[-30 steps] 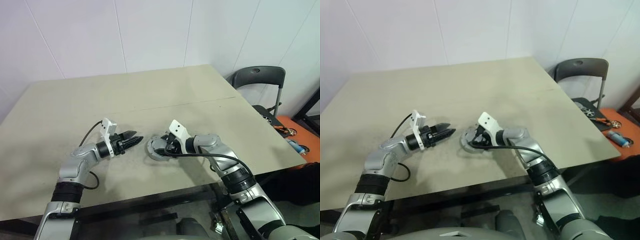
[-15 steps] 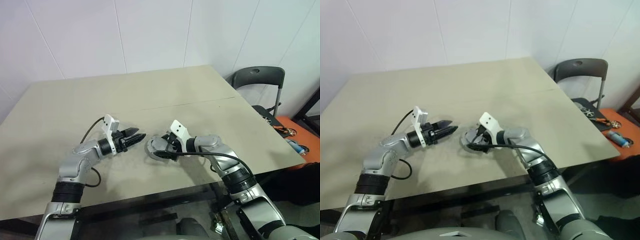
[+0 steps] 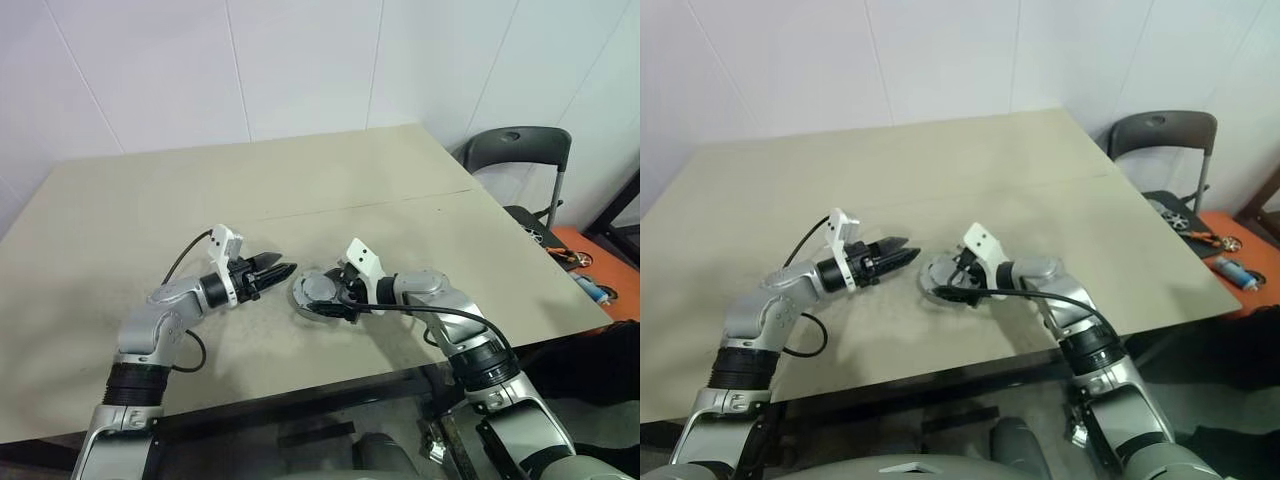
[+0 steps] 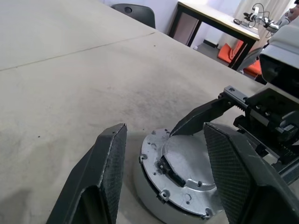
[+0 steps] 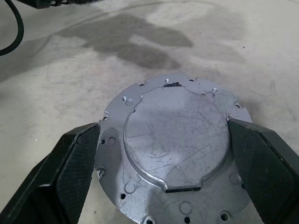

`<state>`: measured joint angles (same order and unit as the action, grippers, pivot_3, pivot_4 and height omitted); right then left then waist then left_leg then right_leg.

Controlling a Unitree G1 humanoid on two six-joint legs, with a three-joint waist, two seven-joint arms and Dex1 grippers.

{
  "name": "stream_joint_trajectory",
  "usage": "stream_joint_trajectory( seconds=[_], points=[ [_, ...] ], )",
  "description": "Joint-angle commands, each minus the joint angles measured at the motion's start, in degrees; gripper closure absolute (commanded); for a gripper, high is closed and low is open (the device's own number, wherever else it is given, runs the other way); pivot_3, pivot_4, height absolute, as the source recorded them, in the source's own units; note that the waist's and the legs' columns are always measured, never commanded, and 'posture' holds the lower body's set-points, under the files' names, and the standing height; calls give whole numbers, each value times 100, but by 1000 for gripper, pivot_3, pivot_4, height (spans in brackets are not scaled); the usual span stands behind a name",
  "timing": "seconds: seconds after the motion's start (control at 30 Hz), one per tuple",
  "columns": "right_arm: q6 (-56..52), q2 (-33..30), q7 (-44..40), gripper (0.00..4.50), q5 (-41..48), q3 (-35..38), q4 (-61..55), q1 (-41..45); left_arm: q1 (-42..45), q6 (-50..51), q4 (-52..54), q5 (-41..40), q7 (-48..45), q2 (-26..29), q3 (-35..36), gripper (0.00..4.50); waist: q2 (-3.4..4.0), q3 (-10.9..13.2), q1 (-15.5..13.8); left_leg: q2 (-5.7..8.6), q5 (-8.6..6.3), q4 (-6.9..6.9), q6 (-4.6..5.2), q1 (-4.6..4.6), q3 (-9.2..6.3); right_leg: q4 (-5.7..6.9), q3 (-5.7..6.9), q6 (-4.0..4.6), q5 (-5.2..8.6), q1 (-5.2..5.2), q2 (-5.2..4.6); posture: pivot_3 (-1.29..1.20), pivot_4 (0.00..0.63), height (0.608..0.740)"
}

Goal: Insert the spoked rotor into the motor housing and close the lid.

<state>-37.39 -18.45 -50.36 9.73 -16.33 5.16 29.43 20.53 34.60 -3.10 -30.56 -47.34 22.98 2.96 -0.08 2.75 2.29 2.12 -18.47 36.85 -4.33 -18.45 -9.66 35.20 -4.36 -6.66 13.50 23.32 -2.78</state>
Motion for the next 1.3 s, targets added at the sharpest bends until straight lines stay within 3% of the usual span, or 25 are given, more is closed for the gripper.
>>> stream_joint_trajectory(
  seconds=[0.03, 0.4, 0.73, 1.1, 1.3],
  points=[
    [-10, 0, -13, 27, 191, 156, -273, 57, 152, 27, 287, -102, 34, 34, 101, 1712, 0, 1, 0, 0, 0, 0, 0, 0, 0, 0, 0, 0, 0, 0, 0, 0, 0, 740],
    [685, -473, 202, 27, 186, 660, -841, -85, 94, 124, 458, -146, 127, -2, 97, 1712, 3, 6, -8, 0, 0, 0, 0, -3, 0, -2, 1, -1, 0, 1, 1, 0, 0, 740],
    [-261, -877, 545, 27, 870, 1687, -1308, -500, -41, 171, 400, -272, -55, 341, 332, 1712, 1, 8, -22, 0, -1, 1, 1, -4, 1, -3, 0, 0, 1, 0, 1, 0, 0, 740],
    [-613, -763, 623, 27, 1080, 1151, -2047, -656, 282, 14, 22, -158, -80, 302, 310, 1712, 4, 14, -40, 1, 0, 11, 1, -5, 3, -1, -1, -2, 0, -3, 0, 0, 0, 740],
    [-105, -529, 632, 27, 543, 282, -1399, -299, 269, -83, -45, -99, -74, 232, 228, 1712, 4, 14, 2, 0, 0, 9, 1, -2, 2, 1, 0, -2, 0, -2, 2, 0, 0, 740]
  ],
)
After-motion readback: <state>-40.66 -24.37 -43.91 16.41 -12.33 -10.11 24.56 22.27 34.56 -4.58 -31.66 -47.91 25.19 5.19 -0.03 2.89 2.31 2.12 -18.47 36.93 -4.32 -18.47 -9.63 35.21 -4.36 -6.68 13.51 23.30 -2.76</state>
